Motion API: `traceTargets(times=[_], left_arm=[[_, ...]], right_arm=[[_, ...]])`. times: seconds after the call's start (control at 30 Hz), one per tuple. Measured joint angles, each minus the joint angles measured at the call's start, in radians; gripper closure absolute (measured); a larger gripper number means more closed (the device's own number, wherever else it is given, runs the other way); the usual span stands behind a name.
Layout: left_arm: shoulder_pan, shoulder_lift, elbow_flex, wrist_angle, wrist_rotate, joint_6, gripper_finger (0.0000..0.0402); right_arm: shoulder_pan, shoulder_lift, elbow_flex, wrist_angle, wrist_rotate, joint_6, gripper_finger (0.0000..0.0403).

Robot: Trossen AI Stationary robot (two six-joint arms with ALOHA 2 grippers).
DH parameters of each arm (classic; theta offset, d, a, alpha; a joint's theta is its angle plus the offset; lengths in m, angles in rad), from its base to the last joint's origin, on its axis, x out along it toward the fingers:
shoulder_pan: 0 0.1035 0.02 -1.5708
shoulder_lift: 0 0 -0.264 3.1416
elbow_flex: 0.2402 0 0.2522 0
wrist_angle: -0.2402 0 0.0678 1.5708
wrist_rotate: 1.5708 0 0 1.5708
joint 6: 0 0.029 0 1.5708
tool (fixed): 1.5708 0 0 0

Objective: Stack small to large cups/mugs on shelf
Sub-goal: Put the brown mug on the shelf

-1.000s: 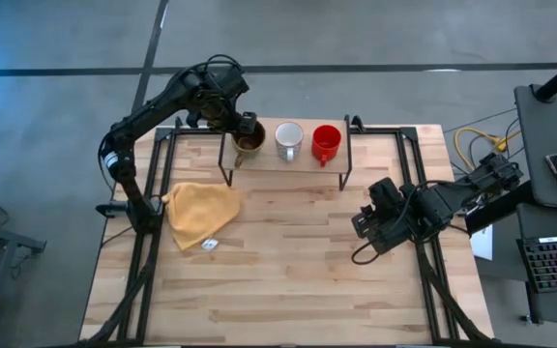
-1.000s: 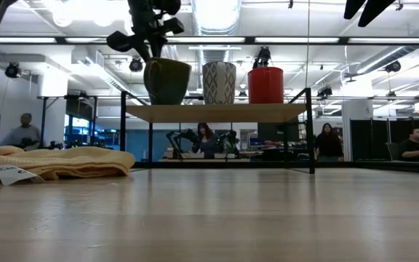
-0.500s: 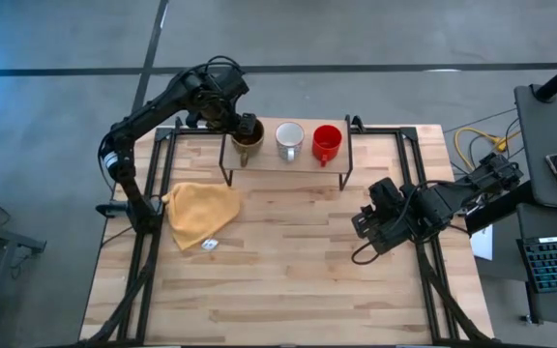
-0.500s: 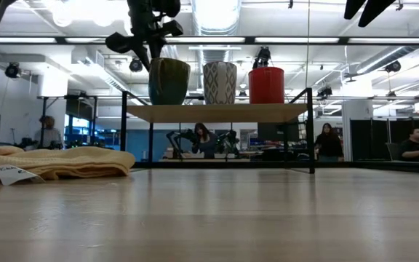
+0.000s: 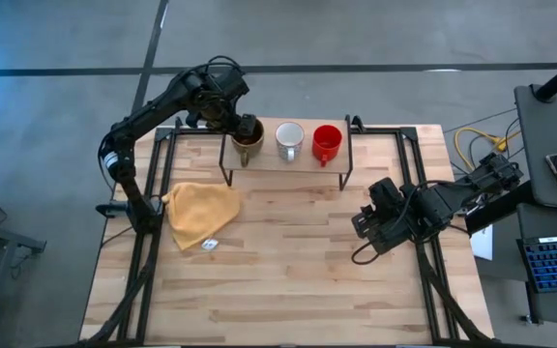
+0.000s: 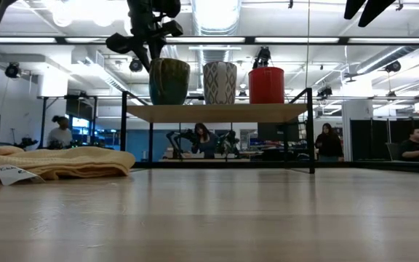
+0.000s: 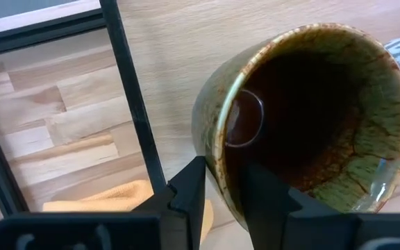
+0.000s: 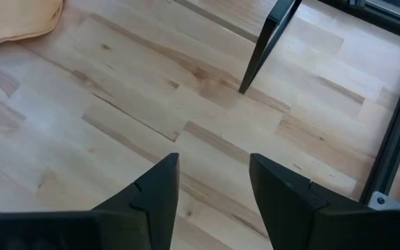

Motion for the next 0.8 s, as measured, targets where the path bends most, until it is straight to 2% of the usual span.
traceTargets(times=[0.47, 0.8], left_arm=[[0.0, 0.001, -0.014, 0.042, -0.012, 0.021, 0.0331], [-0.004, -0.003, -0.014, -0.013, -0.015, 0.03, 0.0331]], right_arm=[[0.0, 0.0, 0.0, -0.001, 0.0, 0.0, 0.0234], [0.0, 0.0, 0.0, -0.002, 0.0, 0.0, 0.0234]])
